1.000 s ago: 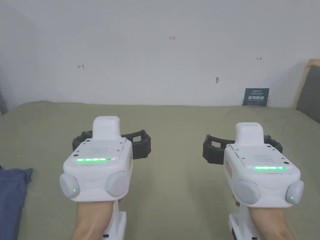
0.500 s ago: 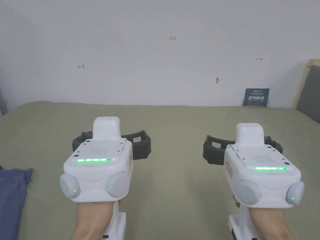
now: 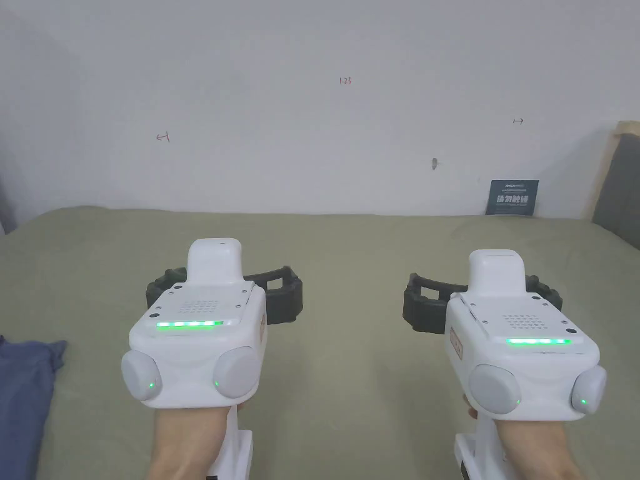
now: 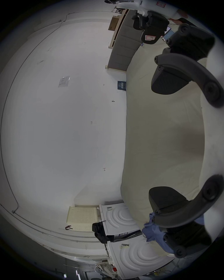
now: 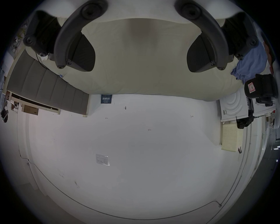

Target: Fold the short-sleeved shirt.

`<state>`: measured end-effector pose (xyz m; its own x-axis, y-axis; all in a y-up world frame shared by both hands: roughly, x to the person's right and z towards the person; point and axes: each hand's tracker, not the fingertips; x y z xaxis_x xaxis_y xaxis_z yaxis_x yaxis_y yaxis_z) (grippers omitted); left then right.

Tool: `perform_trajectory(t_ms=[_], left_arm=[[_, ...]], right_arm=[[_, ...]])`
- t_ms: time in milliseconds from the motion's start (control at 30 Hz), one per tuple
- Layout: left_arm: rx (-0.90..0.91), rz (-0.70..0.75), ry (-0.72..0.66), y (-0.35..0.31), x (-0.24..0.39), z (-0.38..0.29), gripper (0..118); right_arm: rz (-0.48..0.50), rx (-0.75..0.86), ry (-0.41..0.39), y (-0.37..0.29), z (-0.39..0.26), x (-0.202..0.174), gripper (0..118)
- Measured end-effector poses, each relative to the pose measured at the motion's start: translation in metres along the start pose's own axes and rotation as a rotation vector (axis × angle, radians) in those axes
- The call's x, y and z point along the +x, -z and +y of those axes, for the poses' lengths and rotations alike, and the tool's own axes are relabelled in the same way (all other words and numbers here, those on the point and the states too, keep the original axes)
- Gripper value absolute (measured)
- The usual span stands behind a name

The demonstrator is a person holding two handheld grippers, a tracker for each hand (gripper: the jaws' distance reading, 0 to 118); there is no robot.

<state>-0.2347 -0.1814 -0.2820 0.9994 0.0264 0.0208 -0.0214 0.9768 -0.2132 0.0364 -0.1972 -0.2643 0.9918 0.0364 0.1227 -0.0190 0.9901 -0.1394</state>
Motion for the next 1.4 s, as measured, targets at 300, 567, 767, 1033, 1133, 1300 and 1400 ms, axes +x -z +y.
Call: perform_trajectory(t_ms=[300, 567, 767, 1033, 1133, 1300, 1400], left_arm=[[-0.007, 0.003, 0.004, -0.001, 0.001, 0.0, 118], [0.006, 0.004, -0.003, -0.003, -0.001, 0.001, 118], [0.025, 0.012, 0.009, -0.003, -0.002, 0.001, 118], [0.054, 0.013, 0.04, -0.003, -0.001, -0.003, 118], [0.073, 0.016, 0.05, -0.004, 0.0, -0.005, 118], [0.098, 0.015, 0.047, -0.006, -0.002, -0.008, 118], [0.104, 0.02, 0.051, -0.007, -0.002, -0.007, 118]], right_arm=[[0.005, 0.0, 0.003, -0.002, 0.001, 0.0, 118], [0.005, 0.013, 0.002, -0.003, 0.002, 0.001, 118], [0.008, 0.025, -0.001, -0.004, 0.001, 0.001, 118], [0.009, 0.057, -0.03, -0.008, 0.0, -0.003, 118], [0.014, 0.069, -0.034, -0.01, 0.0, -0.004, 118], [0.011, 0.087, -0.043, -0.011, -0.001, -0.004, 118], [0.014, 0.107, -0.041, -0.012, -0.002, -0.003, 118]])
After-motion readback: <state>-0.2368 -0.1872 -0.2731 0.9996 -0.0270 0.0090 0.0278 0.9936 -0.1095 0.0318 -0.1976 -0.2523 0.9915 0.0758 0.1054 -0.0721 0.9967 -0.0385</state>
